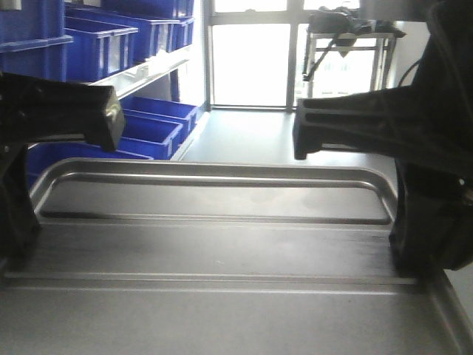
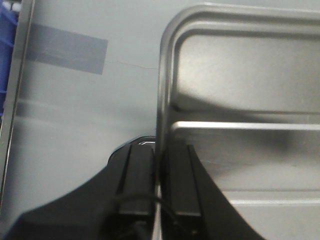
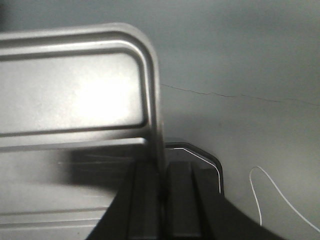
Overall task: Grab silver tray and place in blue box
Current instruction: 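Hold the tray level in both grippers while the base turns away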
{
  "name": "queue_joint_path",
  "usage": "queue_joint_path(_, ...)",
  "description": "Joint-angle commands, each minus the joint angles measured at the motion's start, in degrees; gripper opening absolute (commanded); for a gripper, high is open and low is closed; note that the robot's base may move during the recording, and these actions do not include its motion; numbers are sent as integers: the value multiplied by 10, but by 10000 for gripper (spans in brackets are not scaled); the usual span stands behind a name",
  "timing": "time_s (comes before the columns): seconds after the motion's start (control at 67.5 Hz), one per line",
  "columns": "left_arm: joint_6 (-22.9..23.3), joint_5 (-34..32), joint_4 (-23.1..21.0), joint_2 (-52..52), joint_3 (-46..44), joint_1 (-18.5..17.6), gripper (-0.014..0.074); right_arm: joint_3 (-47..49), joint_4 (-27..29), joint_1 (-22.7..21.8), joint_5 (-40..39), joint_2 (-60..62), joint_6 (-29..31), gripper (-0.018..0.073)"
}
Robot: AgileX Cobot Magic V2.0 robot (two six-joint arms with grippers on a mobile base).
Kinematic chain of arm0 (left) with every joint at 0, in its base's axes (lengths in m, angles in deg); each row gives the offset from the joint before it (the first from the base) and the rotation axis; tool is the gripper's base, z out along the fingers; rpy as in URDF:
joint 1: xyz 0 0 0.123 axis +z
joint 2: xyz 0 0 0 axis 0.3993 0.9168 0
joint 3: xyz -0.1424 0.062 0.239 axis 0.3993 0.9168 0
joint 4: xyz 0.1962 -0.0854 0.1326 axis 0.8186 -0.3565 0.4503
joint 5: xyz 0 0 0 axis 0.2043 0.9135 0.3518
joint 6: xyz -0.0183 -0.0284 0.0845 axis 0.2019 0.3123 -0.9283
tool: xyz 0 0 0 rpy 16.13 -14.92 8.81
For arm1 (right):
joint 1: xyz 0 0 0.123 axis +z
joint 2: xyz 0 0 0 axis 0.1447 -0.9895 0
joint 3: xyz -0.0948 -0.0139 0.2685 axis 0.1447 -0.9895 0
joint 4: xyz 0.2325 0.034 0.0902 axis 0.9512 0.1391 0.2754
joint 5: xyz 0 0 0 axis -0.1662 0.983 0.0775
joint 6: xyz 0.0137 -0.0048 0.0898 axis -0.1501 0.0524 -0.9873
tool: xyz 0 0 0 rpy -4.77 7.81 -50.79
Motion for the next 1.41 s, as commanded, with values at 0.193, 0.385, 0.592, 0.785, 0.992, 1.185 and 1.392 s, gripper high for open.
queue_joint_path(0.193, 1, -8, 9, -16, -15, -5, -7, 14, -22, 1, -12, 17, -2, 71)
queue_joint_path(0.385, 1, -8, 9, -16, -15, -5, -7, 14, -22, 1, -12, 17, -2, 71)
queue_joint_path(0.592, 1, -8, 9, -16, -15, -5, -7, 14, -22, 1, -12, 17, -2, 71)
queue_joint_path(0.785, 1, -8, 9, -16, -15, -5, -7, 14, -22, 1, -12, 17, -2, 71)
queue_joint_path(0.992, 1, -8, 9, -16, -15, -5, -7, 14, -22, 1, -12, 17, -2, 71)
queue_joint_path(1.185, 1, -8, 9, -16, -15, -5, -7, 14, -22, 1, -12, 17, -2, 71)
queue_joint_path(1.392, 1, -7, 9, -16, -15, -5, -7, 14, -22, 1, -12, 17, -2, 71)
